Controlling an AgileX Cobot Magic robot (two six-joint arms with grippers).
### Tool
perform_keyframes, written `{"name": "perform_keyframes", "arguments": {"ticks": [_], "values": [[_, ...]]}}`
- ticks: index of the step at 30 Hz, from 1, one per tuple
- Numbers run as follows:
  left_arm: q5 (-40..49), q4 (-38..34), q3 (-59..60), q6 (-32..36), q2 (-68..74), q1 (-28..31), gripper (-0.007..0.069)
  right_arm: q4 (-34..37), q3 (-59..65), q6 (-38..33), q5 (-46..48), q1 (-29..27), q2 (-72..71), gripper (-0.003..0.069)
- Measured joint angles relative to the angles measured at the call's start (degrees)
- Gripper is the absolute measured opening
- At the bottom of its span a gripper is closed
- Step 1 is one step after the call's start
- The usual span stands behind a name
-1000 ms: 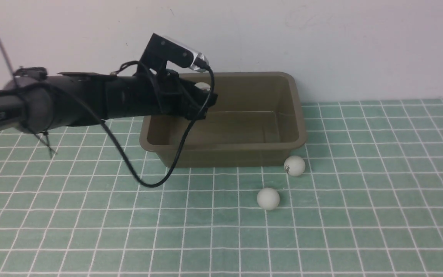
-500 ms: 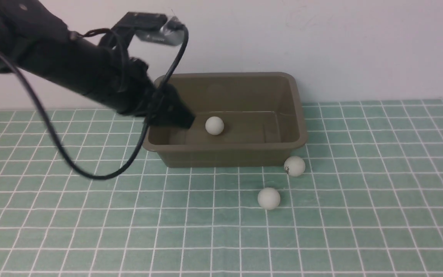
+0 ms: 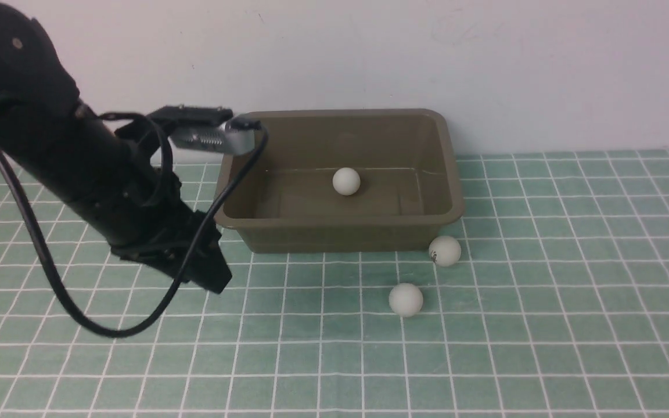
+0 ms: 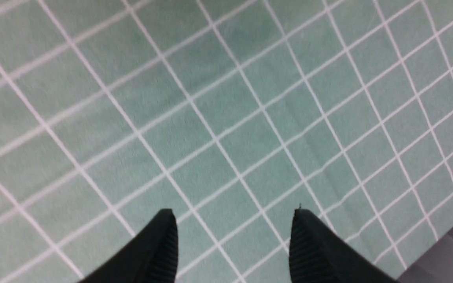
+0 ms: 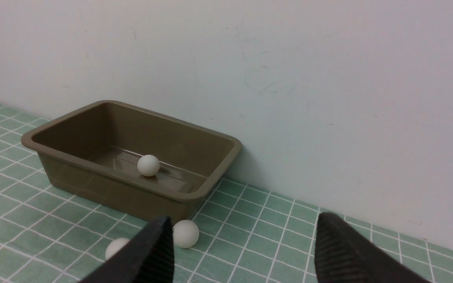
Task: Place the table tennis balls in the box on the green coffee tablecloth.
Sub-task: 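Reach for and grasp a ping pong ball on the table beside the basket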
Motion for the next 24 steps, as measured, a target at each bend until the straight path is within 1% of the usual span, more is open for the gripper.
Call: {"name": "perform_keyframes", "arguments": {"ticks": [3, 6, 12, 15, 16, 19, 24], "values": [[0.24, 1.49, 3.11, -1.13, -2.36, 0.0, 0.0352, 0.0, 0.0, 0.0, 0.0, 0.0, 0.0, 0.0442], [0.46, 2.95, 3.62, -1.92, -4.07, 0.0, 0.0352, 0.0, 0.0, 0.0, 0.0, 0.0, 0.0, 0.0442], [0.92, 7.24, 3.62, -7.82, -9.68, 0.0, 0.0352, -0.02, 0.0, 0.0, 0.0, 0.0, 0.0, 0.0442], [1.03, 8.25, 3.62, -10.24, -11.69, 0.0, 0.0352, -0.22, 0.0, 0.0, 0.0, 0.0, 0.0, 0.0442], [1.05, 8.8, 3.62, -12.41, -13.37, 0.0, 0.0352, -0.29, 0.0, 0.0, 0.0, 0.0, 0.0, 0.0442], [1.1, 8.94, 4.08, -15.14, -15.71, 0.0, 0.0352, -0.88, 0.0, 0.0, 0.0, 0.0, 0.0, 0.0442], [1.1, 9.04, 8.33, -18.44, -20.07, 0.0, 0.0352, -1.08, 0.0, 0.0, 0.0, 0.0, 0.0, 0.0442]]}}
